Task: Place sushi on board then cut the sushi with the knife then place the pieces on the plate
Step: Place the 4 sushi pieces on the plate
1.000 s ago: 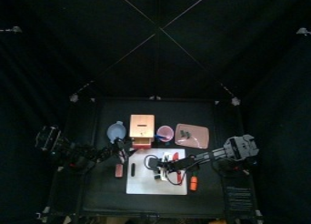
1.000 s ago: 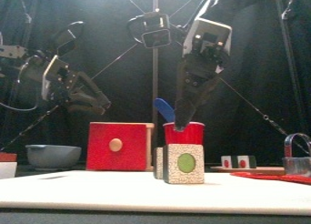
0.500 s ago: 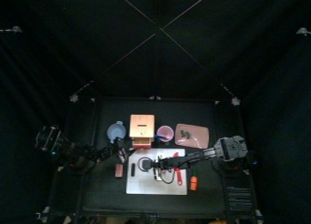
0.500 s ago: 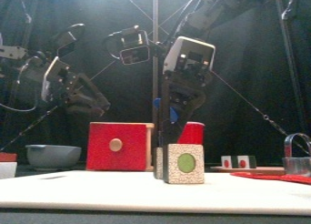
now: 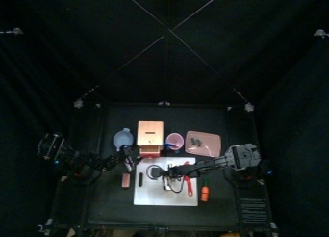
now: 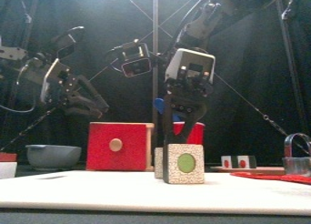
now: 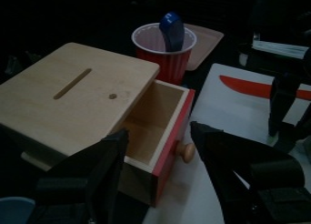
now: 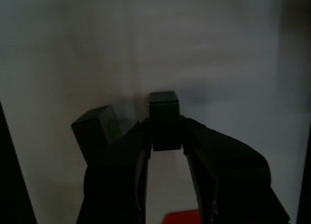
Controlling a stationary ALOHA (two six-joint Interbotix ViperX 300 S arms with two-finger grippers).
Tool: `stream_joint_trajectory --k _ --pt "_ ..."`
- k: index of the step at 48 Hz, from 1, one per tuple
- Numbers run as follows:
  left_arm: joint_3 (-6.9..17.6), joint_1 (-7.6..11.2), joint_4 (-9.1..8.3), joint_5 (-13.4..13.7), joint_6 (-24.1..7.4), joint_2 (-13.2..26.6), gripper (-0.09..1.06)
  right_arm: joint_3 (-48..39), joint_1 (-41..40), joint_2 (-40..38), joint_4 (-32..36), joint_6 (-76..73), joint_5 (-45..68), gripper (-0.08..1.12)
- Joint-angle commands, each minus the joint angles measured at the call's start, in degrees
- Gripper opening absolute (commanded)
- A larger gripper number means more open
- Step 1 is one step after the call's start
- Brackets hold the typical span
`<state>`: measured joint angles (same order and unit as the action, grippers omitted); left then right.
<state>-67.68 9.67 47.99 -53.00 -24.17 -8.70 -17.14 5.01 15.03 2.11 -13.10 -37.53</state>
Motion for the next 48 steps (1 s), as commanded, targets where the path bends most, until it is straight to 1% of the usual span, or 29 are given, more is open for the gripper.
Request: stream_joint_trajectory --k 1,6,12,21,27,31,35,39,48 --pt "0.53 -0.09 0.09 -0.18 0.0 -0.26 0.91 -3.34 -2.9 -6.5 -0.18 -2.81 0.09 0.58" --pt "0.44 -0.09 0.18 -0.18 -0.09 -0.26 0.91 -9.14 -5.8 -13.27 1.14 -7.47 0.53 0.58" --pt "0.26 -0.09 0.26 -0.18 -0.09 -0.26 0.91 -17.31 -9.4 -22.41 4.31 -14.77 -0.18 0.58" --pt "0.09 -0.18 0.18 -0.18 -0.09 -0.18 0.91 -30.94 -14.85 -35.86 9.76 -27.42 -7.21 0.58" --pt "0.18 -0.26 0.26 -0.18 -0.18 -0.18 0.91 -36.12 -17.4 -41.92 14.06 -34.98 -8.26 0.58" --pt "0.35 -0.26 0.26 -0.18 -0.18 -0.18 0.91 -38.67 -19.42 -44.03 17.49 -38.85 -6.86 0.58" --pt "0.44 -0.26 0.26 -0.18 -0.18 -0.09 0.91 -40.78 -23.91 -43.77 20.39 -41.75 -4.75 0.58" --pt "0.44 -0.26 0.26 -0.18 -0.18 -0.09 0.91 -41.57 -28.12 -42.36 21.36 -43.77 -1.85 0.59" --pt "0.18 -0.44 0.09 -0.18 -0.35 -0.18 0.91 -41.4 -34.28 -38.67 21.53 -43.77 5.62 0.63"
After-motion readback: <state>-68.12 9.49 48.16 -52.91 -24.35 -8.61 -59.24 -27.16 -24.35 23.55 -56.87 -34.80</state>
